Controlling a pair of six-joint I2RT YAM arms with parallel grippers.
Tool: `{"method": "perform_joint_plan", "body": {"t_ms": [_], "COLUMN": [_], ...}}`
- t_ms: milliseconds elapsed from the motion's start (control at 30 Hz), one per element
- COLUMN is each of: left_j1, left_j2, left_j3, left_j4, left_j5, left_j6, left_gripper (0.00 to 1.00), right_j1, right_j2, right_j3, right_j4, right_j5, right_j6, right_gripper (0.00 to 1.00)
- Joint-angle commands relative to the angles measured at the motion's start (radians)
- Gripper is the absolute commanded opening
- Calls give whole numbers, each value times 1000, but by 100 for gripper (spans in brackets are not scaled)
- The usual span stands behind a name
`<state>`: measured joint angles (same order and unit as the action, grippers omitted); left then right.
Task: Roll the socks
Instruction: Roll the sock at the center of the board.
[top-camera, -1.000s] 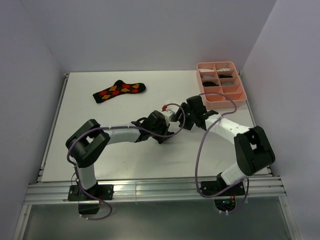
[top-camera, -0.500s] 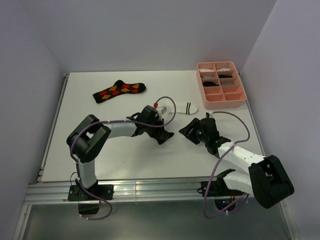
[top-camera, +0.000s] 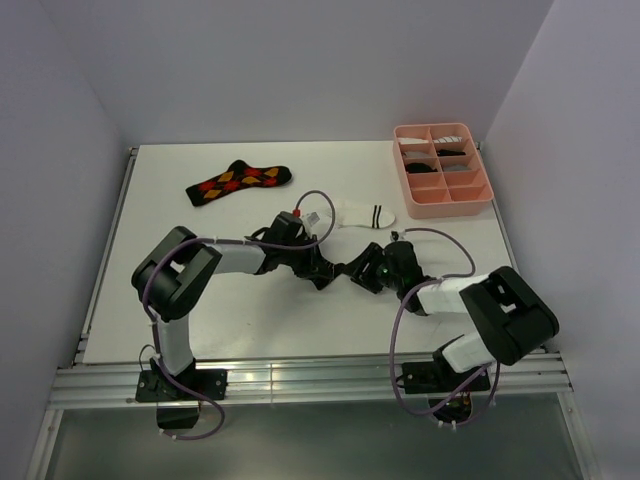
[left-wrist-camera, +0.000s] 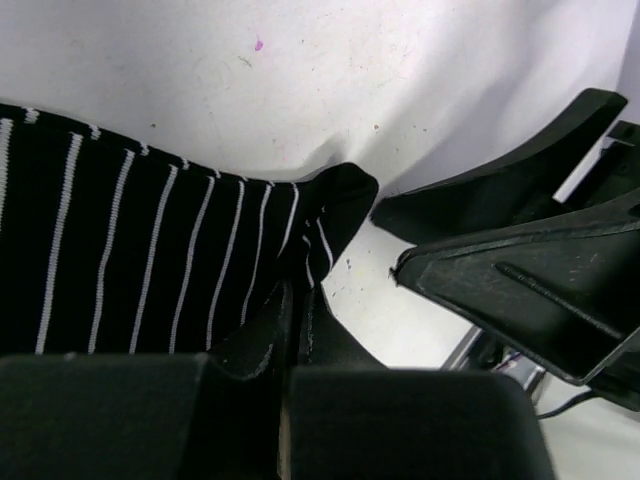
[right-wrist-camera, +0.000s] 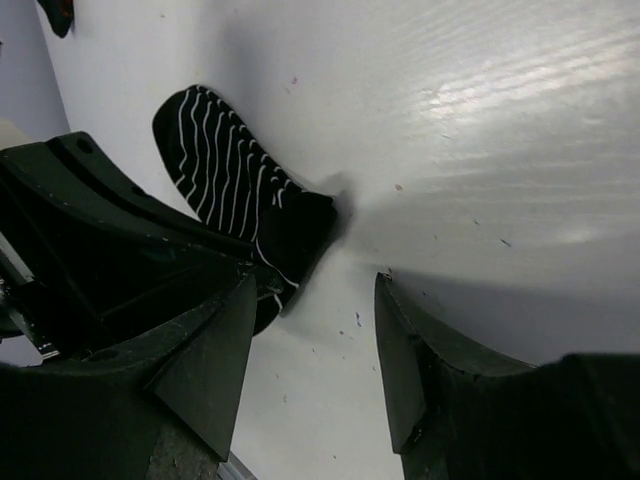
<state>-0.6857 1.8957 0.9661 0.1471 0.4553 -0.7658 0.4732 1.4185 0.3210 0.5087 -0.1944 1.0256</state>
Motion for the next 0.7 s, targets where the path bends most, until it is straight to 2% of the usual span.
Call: {"method": "perform_joint_plan", "body": {"t_ms": [0, 667], "left_j1": [18, 97], "left_j2": [13, 36], "left_j3": [-50, -142], "left_j4": [9, 166], "left_j5": [6, 115], "left_j6": [-44, -184], "left_gripper": [1, 1], "right_j1": [16, 44], "right_j2": [46, 289], "right_j3": [35, 110], "right_j4": [99, 114], "right_j5": [-11, -69], "right_j6": [8, -7], "right_gripper": [58, 52]}}
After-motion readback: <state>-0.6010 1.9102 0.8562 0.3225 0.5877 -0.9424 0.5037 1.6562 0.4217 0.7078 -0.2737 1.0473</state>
